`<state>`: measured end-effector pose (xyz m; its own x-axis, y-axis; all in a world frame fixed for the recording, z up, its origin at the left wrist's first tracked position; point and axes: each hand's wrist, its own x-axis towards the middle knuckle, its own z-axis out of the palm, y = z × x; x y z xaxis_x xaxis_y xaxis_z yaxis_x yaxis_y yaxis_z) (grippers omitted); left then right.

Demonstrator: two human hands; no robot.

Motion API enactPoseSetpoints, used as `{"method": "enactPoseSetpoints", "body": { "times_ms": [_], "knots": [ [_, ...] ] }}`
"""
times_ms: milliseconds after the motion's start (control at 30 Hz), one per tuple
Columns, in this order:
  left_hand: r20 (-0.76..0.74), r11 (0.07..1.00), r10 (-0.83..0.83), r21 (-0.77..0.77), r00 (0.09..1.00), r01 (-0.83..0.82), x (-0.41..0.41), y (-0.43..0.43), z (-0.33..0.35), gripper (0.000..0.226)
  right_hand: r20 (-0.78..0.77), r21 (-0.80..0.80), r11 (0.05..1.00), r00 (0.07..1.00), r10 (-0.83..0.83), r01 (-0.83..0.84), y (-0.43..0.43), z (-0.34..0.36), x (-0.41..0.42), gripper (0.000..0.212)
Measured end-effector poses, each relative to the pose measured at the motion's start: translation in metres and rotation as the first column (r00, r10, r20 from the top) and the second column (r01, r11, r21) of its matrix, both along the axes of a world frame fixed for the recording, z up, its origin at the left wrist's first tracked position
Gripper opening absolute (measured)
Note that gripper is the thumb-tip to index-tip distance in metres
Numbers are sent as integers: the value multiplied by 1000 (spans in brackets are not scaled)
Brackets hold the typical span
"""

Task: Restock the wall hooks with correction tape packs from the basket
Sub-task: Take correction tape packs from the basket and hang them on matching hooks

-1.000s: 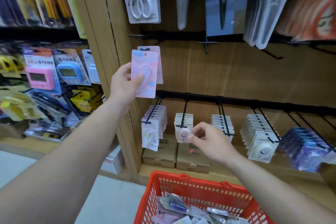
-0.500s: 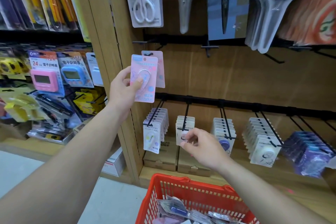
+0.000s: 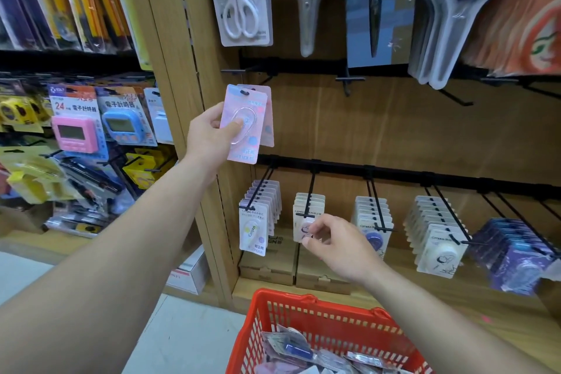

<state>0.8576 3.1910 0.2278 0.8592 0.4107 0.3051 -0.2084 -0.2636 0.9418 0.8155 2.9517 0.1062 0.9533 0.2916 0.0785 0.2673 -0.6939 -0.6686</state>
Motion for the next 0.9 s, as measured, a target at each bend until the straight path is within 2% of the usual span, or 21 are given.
{"method": "enactPoseSetpoints", "body": {
  "times_ms": [200,300,400,467,567,633,700,800,900],
  "knots": [
    [-117,996,81,32,990,-77,28,-8,2,55,-32,-16,999,999,-39,39,-11,-8,-1,13],
    [-216,967,149,237,965,-96,6,-14,-20,72,-74,-16,997,994,-75,74,-24,-15,-7,15],
    [-351,889,84,449,933,88,-45,-24,-78,64,-127,-43,996,988,-89,84,-39,-31,-19,18],
    [-487,819,0,501,873,279,-84,-35,-128,55,-155,-67,993,982,-107,98,-49,-53,-26,21],
    [-670,663,-48,533,741,525,-131,-51,-206,47,-250,-122,986,958,-141,114,-62,-103,-38,21],
    [-750,608,-76,487,657,627,-153,-59,-251,42,-332,-140,984,931,-149,108,-68,-140,-46,19],
    [-800,617,-99,417,592,667,-168,-63,-288,38,-412,-160,983,899,-147,88,-71,-175,-55,17],
    [-827,638,-71,391,557,663,-178,-66,-332,51,-483,-217,975,864,-141,38,-73,-219,-65,18],
    [-837,680,-40,378,546,628,-172,-72,-369,58,-473,-281,959,873,-116,-25,-69,-255,-66,35]
  ]
}}
